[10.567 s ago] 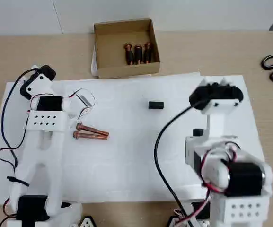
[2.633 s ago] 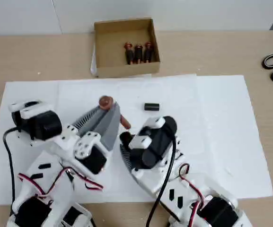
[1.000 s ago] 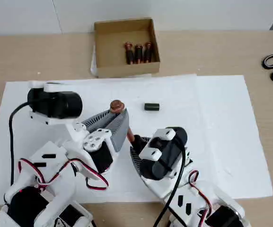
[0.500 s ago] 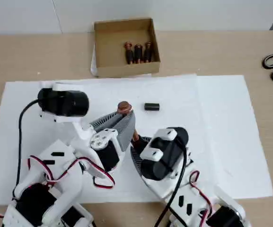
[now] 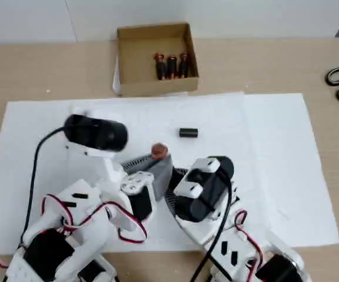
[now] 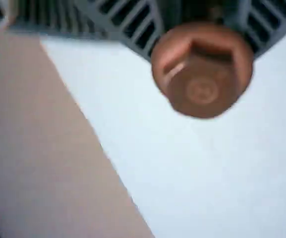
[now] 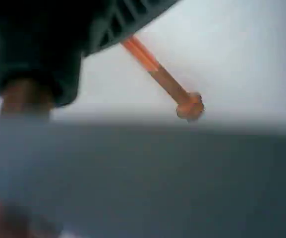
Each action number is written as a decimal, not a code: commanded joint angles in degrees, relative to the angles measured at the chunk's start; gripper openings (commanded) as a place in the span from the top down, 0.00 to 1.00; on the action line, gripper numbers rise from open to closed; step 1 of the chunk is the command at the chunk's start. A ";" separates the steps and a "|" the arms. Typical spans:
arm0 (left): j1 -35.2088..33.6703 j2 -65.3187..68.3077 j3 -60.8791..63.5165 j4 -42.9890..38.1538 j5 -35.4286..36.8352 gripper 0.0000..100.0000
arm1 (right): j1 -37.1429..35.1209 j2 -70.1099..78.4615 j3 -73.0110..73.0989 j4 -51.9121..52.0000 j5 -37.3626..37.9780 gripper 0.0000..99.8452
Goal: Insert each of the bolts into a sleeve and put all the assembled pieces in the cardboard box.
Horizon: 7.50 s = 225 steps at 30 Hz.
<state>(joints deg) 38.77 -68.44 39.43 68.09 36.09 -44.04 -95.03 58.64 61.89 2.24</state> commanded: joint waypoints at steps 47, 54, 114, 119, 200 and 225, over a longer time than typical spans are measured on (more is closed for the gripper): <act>-7.82 0.26 10.33 -5.63 -17.41 0.74 | 3.65 4.70 -1.05 -6.55 0.44 1.00; -9.93 0.26 8.66 -5.63 -19.69 0.74 | 3.65 4.70 -1.05 -6.55 0.44 1.00; -39.12 37.80 -14.46 -20.75 -14.95 0.74 | 22.29 128.92 -106.11 -6.46 0.97 1.00; -38.68 37.80 -9.80 -24.53 -14.95 0.74 | 24.22 139.82 -119.03 -9.10 1.41 1.00; -39.12 37.19 -6.20 -21.36 -10.37 0.74 | 22.20 148.44 -150.51 38.37 8.53 0.81; -38.77 37.27 -5.14 -21.36 -10.46 0.74 | 23.43 127.25 -96.35 35.91 51.08 0.81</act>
<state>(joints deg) -0.18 -30.64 34.51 46.64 25.36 -21.19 31.91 -37.71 98.55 49.80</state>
